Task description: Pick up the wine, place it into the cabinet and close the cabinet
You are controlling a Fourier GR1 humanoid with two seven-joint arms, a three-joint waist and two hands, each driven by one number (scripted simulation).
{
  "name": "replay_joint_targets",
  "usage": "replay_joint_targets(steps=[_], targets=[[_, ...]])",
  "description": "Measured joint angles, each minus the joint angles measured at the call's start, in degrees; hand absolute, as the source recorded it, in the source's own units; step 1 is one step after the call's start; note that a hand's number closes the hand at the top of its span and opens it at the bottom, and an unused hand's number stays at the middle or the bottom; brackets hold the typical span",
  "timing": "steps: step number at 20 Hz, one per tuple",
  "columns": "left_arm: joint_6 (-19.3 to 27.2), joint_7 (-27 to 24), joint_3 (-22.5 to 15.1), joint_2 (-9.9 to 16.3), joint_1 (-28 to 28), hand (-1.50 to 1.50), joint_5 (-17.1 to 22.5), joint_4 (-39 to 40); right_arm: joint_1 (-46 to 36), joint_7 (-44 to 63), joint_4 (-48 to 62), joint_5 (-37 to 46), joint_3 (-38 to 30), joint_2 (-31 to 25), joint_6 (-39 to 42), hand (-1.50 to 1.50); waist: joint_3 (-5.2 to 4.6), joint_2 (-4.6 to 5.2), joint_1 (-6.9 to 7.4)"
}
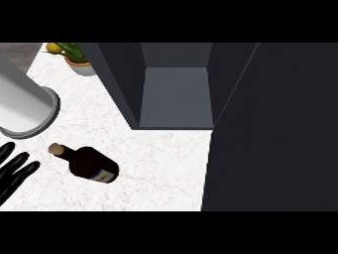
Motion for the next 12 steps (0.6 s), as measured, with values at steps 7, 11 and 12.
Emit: replay_joint_targets(steps=[7, 11, 12], targets=[[-0.18, 2.8, 6.67, 1.79, -4.96, -1.5, 9.56, 3.43, -1.04, 0.98, -0.3, 0.21, -1.71, -0.3, 0.55, -1.5, 0.0, 0.11, -0.31], [0.06, 5.25, 7.06, 1.94, -6.83, -1.5, 10.49, 5.75, -2.51, 3.44, -0.72, 0.26, -1.04, -0.03, -0.08, -1.5, -0.01, 0.12, -0.4], [-0.28, 5.58, 6.72, 1.45, -7.2, -1.5, 10.03, 6.56, -3.67, 3.75, -0.35, 0.21, -1.77, -0.1, 0.04, -1.5, -0.01, 0.14, -0.36]])
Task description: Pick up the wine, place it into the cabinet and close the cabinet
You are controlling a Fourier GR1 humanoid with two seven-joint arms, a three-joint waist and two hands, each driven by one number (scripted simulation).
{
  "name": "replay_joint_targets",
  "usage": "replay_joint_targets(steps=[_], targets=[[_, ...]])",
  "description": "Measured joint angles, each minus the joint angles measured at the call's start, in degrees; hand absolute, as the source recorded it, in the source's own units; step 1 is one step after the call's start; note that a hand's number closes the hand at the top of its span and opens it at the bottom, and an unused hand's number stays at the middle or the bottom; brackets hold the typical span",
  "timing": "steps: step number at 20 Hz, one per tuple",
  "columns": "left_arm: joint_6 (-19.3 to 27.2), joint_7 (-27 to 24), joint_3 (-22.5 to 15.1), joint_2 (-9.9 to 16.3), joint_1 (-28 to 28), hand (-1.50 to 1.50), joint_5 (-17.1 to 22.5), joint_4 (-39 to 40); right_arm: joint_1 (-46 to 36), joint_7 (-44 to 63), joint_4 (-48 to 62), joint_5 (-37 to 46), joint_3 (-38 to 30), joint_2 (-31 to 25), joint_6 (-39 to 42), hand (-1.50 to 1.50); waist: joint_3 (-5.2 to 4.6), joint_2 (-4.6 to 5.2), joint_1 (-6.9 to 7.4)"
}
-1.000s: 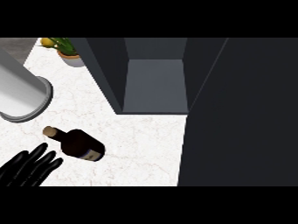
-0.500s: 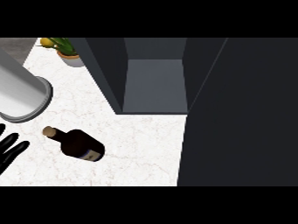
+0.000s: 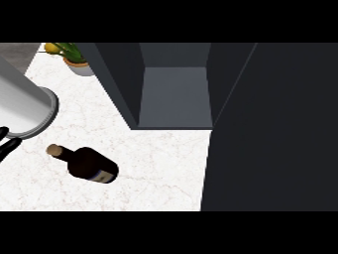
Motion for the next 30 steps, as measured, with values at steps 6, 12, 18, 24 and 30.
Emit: replay_joint_targets(steps=[6, 12, 18, 24, 30], targets=[[-3.28, 1.81, -0.86, -1.52, -1.52, -1.5, -1.61, 4.76, -1.05, 1.46, -0.18, -0.05, -0.27, 0.29, 0.25, -1.5, 0.0, 0.01, -0.08], [-9.33, 0.62, -1.92, -4.31, -2.7, -1.5, -6.43, 12.28, -1.74, 2.64, -0.31, 0.15, 0.33, 0.71, 0.1, -1.5, -0.02, 0.02, -0.13], [-14.38, -2.9, -2.4, -8.31, -3.32, -1.5, -13.16, 18.68, -3.49, 4.61, -0.4, 0.26, 0.27, 0.99, -0.37, -1.5, -0.02, 0.01, -0.11], [-17.1, -8.84, -1.54, -12.11, -6.89, -1.5, -21.65, 26.8, -1.01, 2.76, -0.48, 0.35, 0.68, 1.23, 0.55, -1.5, -0.02, 0.02, -0.29], [-20.38, -13.58, -0.88, -13.68, -9.0, -1.5, -27.04, 34.12, -2.73, 4.23, -0.45, 0.5, 1.01, 1.68, -0.19, -1.5, -0.02, 0.03, -0.2]])
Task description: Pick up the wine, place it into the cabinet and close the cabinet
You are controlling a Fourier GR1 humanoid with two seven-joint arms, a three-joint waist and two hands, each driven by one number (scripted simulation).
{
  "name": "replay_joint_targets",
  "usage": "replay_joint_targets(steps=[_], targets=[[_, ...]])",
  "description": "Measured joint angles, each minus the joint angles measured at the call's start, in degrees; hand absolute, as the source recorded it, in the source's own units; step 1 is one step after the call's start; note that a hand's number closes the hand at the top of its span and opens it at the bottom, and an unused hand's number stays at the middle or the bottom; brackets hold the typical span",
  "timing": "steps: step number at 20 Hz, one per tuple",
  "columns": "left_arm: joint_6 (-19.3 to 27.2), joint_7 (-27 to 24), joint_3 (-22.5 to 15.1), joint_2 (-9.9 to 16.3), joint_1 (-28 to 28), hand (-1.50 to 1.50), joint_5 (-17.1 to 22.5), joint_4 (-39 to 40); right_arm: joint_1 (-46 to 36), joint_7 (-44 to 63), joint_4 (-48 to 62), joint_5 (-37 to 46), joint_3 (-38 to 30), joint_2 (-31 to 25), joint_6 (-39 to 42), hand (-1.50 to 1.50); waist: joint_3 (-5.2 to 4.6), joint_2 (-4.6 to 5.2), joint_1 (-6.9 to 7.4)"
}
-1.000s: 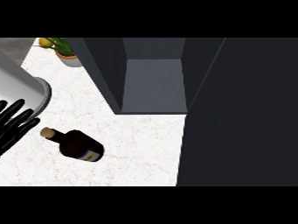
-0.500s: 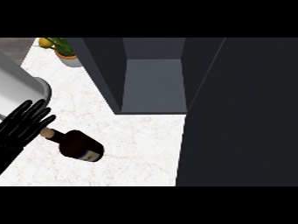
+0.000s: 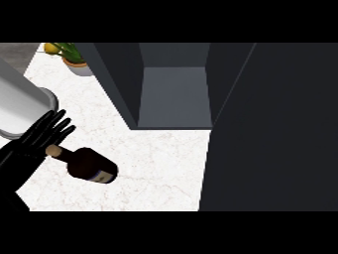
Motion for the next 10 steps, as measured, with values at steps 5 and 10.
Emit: replay_joint_targets(steps=[5, 10], targets=[[-2.66, -3.52, 0.54, -0.28, -1.0, -1.5, -3.64, 4.87, -1.81, 1.08, 0.05, -0.1, -1.59, -0.27, 0.04, -1.5, 0.0, 0.0, 0.06], [-6.17, -8.08, 0.54, -0.61, -1.83, -1.5, -7.99, 10.15, -1.35, 1.38, -0.15, -0.14, -1.27, -0.14, 0.11, -1.5, 0.0, -0.01, -0.06]])
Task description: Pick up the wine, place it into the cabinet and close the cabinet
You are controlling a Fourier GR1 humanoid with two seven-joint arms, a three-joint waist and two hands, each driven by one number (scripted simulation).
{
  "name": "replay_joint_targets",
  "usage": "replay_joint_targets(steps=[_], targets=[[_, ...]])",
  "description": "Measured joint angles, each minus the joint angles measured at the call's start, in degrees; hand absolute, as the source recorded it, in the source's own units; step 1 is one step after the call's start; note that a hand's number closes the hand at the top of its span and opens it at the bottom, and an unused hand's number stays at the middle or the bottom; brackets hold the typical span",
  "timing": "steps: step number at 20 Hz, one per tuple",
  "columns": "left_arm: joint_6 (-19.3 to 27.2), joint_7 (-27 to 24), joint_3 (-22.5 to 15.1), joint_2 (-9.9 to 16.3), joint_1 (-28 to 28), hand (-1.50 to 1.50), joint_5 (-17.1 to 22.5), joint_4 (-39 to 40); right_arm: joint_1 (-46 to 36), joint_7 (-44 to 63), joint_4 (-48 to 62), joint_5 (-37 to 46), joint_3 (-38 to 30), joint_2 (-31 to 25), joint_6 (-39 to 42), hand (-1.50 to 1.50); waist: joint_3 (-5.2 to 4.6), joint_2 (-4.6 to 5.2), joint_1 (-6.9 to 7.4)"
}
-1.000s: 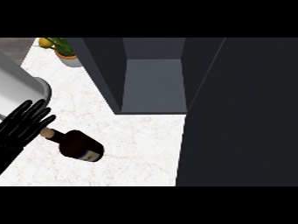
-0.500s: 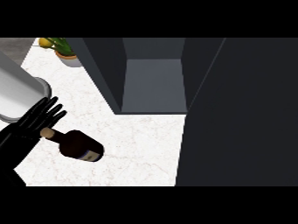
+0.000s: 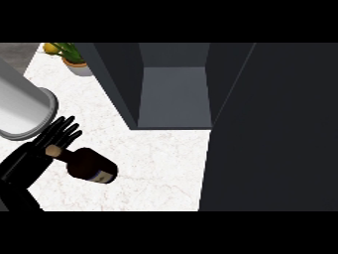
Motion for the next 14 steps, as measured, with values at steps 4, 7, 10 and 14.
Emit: replay_joint_targets(steps=[4, 7, 10, 14], targets=[[-0.38, -3.48, -0.76, -1.85, -0.56, -1.5, -3.85, 2.65, 1.65, -1.64, 0.11, 0.28, 1.08, 0.42, 0.28, -1.5, 0.0, -0.01, 0.03], [-1.37, -5.81, -0.33, -1.74, -1.74, -1.5, -5.34, 5.81, 2.14, -2.17, 0.2, 0.4, 1.62, 0.68, 0.48, -1.5, 0.01, 0.01, 0.05], [-1.36, -9.32, -0.42, -2.42, -2.71, -1.5, -8.65, 9.1, 0.71, -0.88, 0.22, 0.4, 0.77, 0.37, 0.36, -1.5, 0.0, 0.02, 0.06], [-1.08, -12.23, -0.46, -2.37, -4.82, -1.5, -11.53, 13.31, -0.52, 0.16, 0.16, 0.28, -0.11, 0.04, 0.51, -1.5, 0.0, 0.03, 0.02]])
